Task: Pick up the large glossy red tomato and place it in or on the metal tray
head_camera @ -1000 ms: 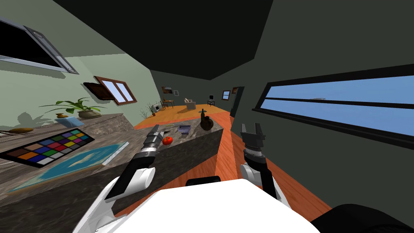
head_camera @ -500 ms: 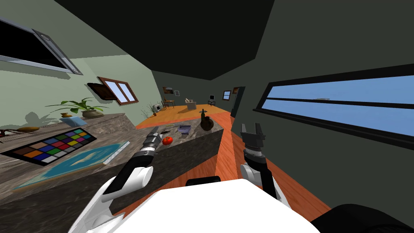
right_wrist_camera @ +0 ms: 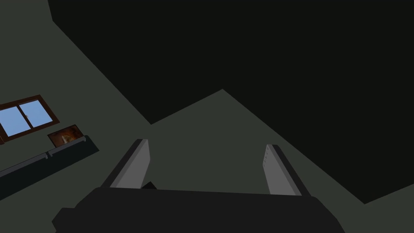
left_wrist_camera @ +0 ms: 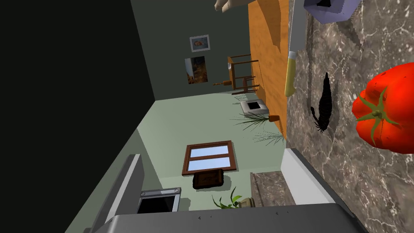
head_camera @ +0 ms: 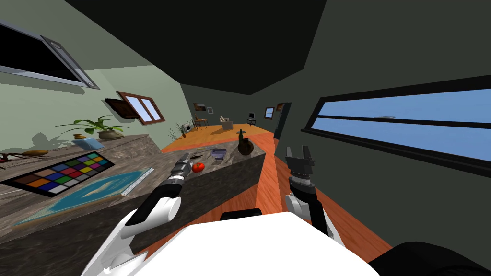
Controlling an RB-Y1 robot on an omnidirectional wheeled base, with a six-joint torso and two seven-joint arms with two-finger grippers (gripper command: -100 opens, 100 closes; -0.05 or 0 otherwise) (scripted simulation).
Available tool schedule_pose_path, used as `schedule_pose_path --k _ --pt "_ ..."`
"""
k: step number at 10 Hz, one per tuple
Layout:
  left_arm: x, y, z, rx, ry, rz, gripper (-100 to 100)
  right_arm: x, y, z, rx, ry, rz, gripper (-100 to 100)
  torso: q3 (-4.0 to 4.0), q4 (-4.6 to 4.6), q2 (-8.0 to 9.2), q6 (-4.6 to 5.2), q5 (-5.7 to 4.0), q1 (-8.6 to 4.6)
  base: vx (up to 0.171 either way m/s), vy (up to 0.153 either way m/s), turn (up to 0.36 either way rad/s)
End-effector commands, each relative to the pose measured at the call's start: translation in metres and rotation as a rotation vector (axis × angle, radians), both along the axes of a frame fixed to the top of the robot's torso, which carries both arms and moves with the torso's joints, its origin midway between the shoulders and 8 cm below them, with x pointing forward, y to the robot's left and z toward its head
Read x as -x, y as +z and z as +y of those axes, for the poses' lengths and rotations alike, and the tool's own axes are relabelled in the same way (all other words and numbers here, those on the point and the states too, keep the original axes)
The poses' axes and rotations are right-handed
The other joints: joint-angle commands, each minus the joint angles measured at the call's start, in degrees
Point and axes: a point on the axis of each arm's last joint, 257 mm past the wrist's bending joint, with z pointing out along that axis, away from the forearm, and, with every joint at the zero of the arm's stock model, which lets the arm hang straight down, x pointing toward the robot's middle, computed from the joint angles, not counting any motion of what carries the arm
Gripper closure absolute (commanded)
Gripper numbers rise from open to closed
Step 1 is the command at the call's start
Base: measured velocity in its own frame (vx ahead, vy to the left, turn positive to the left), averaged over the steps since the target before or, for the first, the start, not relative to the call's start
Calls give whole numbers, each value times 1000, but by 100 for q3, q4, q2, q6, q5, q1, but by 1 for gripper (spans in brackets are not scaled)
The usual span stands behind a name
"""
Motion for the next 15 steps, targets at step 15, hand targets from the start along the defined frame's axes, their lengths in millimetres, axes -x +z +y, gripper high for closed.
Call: schedule_pose_path --k 15 --pt "21 -155 24 271 77 466 -100 0 0 0 0 0 0 0 -6 -3 -10 0 1 3 45 7 2"
